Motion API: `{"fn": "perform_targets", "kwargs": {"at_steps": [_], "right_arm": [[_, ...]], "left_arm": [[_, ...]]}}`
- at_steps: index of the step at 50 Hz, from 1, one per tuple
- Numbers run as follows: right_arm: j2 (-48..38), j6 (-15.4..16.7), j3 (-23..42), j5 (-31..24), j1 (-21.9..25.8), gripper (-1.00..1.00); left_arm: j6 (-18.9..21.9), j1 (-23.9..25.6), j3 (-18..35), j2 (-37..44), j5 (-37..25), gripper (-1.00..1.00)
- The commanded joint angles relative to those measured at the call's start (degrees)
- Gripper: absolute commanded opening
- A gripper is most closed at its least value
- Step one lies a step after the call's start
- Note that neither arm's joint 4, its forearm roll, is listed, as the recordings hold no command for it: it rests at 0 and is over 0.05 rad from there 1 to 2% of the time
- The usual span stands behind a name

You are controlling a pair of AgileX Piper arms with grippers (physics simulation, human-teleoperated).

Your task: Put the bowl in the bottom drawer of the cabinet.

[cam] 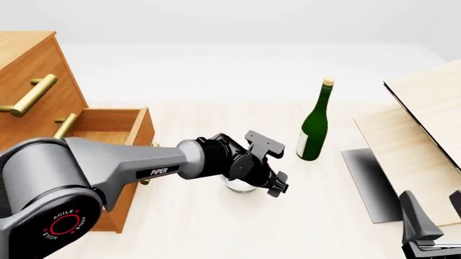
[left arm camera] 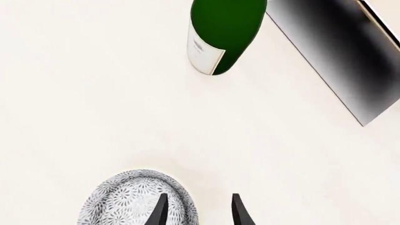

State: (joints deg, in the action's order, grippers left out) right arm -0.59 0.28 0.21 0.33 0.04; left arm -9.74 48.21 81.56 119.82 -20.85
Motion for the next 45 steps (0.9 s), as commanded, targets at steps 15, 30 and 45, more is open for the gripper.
{"fn": "perform_targets", "kwargs": {"at_steps": [15,30,45], "right_arm": [[0.00,-0.01,0.00,0.00,0.00,1.00],[0.00,0.00,0.00,0.00,0.00,1.00],[0.00,-0.01,0.00,0.00,0.01,1.00]], "left_arm": [[-1.85,0.25,-2.33,0.74,2.89,1.00],[-2.00,-0.33,-2.69,1.68,3.48,1.00],[-1.03,-0.05,-3.17,0.79,3.80,-1.00]]}}
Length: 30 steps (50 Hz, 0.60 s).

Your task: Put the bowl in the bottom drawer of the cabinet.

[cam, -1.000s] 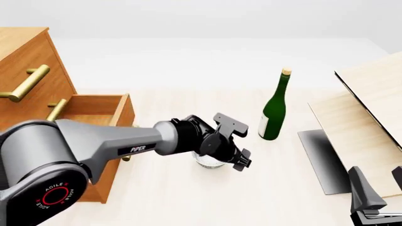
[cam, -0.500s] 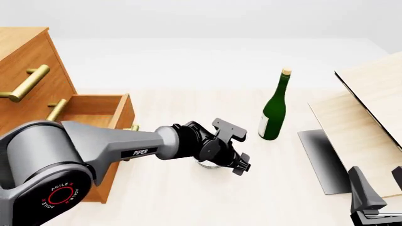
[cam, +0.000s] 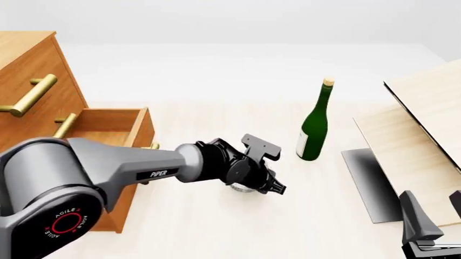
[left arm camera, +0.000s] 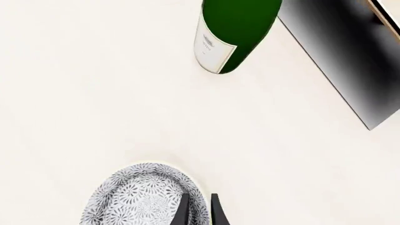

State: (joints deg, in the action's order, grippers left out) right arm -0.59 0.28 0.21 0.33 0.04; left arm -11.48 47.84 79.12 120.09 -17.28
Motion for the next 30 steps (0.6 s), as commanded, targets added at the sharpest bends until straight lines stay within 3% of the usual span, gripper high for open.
{"fn": "perform_targets", "kwargs": {"at_steps": [1,11,20,30], "right_arm": [[0.00,0.00,0.00,0.00,-0.01,1.00],[0.00,-0.01,0.00,0.00,0.00,1.00],[0.00,0.00,0.00,0.00,0.00,1.00],[0.01,0.01,0.00,0.00,0.00,1.00]], "left_arm": [[0.86,0.26,-0.69,0.43,0.26,-1.00],[2.43,-1.03,-1.04,-0.62,0.41,-1.00],[1.42,-1.34,-4.16,-4.30,2.72,-1.00],[3.90,-6.10,-4.51,-9.13,1.88,-1.00]]}}
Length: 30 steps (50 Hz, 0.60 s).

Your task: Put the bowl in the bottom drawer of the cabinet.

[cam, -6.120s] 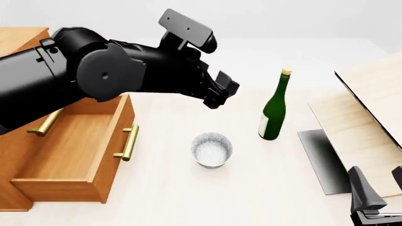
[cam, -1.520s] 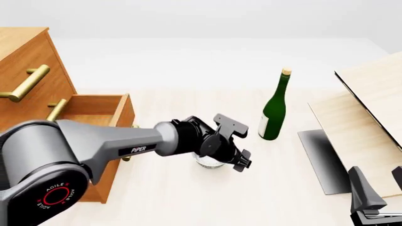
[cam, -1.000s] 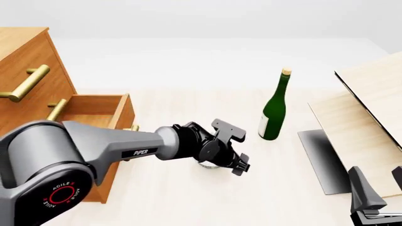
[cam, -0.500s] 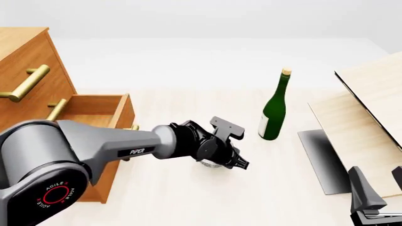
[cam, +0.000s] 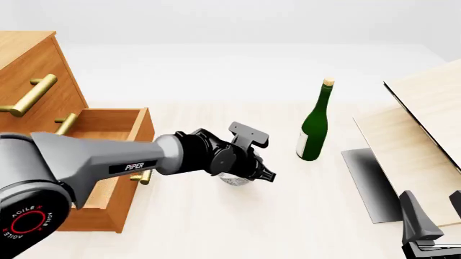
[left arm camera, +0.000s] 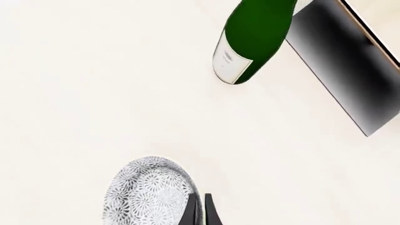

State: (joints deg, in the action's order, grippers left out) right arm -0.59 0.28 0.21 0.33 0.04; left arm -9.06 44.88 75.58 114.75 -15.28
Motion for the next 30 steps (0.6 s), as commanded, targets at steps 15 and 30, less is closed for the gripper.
{"fn": "perform_targets", "kwargs": {"at_steps": [15,30], "right_arm": [[-0.01,0.01,0.00,0.00,-0.01,1.00],[0.05,-0.02,0.01,-0.05,-0.04,1.00]], "left_arm": [[1.10,-4.16,-2.83,-9.48,-0.35,-1.00],[1.46,-4.86,-5.08,-18.23,-0.49,-1.00]]}}
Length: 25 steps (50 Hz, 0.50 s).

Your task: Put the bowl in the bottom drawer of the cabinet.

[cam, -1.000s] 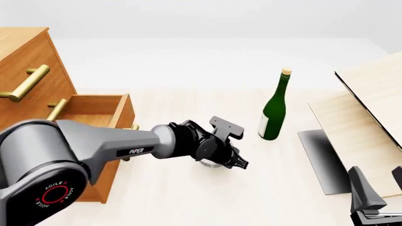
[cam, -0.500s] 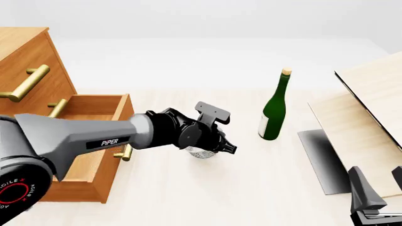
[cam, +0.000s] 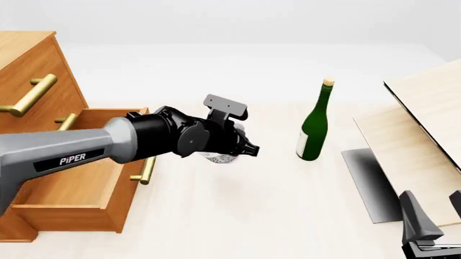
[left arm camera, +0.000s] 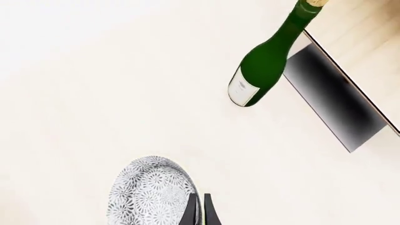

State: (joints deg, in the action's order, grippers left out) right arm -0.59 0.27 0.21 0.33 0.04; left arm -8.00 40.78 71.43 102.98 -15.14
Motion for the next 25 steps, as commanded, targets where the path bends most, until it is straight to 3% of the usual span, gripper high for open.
{"fn": "perform_targets", "kwargs": {"at_steps": [1,17,25], "right_arm": [[0.05,0.01,0.01,-0.06,-0.03,1.00],[0.09,0.00,0.01,-0.10,-0.04,1.00],[0.04,0.00,0.02,-0.06,-0.05,1.00]], "left_arm": [[0.37,-0.85,-1.21,-6.93,-0.59,-1.00],[-0.41,-3.49,-8.14,-14.97,3.53,-1.00],[-0.30,-4.92,-9.08,-19.45,1.21,-1.00]]}}
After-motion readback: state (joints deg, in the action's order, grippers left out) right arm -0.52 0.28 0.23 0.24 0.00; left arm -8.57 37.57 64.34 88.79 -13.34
